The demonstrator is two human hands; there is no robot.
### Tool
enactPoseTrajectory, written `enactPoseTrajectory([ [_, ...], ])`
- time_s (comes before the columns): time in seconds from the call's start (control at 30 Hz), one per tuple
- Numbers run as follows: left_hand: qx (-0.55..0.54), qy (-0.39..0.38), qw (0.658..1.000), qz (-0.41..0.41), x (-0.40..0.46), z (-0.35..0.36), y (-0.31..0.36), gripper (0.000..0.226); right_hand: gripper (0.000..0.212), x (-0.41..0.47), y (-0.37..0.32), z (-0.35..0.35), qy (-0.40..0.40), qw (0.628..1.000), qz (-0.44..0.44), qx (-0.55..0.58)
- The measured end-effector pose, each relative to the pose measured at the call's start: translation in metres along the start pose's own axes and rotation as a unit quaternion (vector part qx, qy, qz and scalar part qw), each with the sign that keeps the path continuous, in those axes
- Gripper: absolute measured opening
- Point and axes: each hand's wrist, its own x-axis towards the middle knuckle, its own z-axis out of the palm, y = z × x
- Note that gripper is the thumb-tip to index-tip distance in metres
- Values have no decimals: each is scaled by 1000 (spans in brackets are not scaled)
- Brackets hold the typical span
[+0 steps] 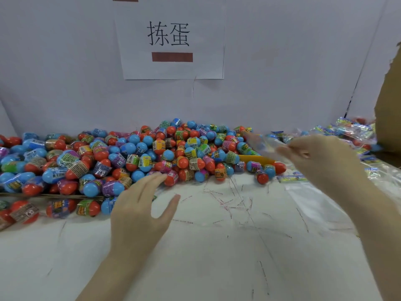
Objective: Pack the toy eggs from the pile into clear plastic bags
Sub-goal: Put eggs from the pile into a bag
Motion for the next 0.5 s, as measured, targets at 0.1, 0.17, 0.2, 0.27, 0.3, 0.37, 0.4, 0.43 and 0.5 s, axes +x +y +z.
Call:
enactPoseTrajectory([
  [0.1,-11,4,996,84,2,-1,8,73,59,-1,-47,4,-130,983,-121,51],
  [0.17,-26,-10,995,100,1,-1,10,78,36,-2,-70,14,-232,949,-185,108],
  [0.2,-31,-10,994,102,0,-1,10,75,26,-1,-78,19,-265,932,-210,135],
  [0.27,-31,7,994,108,0,-1,8,55,23,1,-88,28,-302,907,-235,175],
  [0.3,-29,20,993,111,0,-1,8,44,25,2,-91,32,-312,900,-238,188],
  [0.37,-42,26,994,93,1,-2,8,32,31,4,-92,38,-302,896,-244,217],
  [0.4,-60,17,996,62,1,-3,10,34,31,4,-90,40,-290,893,-242,245],
  [0.43,-94,0,995,18,1,-5,12,36,31,5,-86,41,-281,886,-230,289],
  [0.5,-200,-38,972,-116,5,-11,17,20,38,6,-76,45,-270,858,-188,395],
])
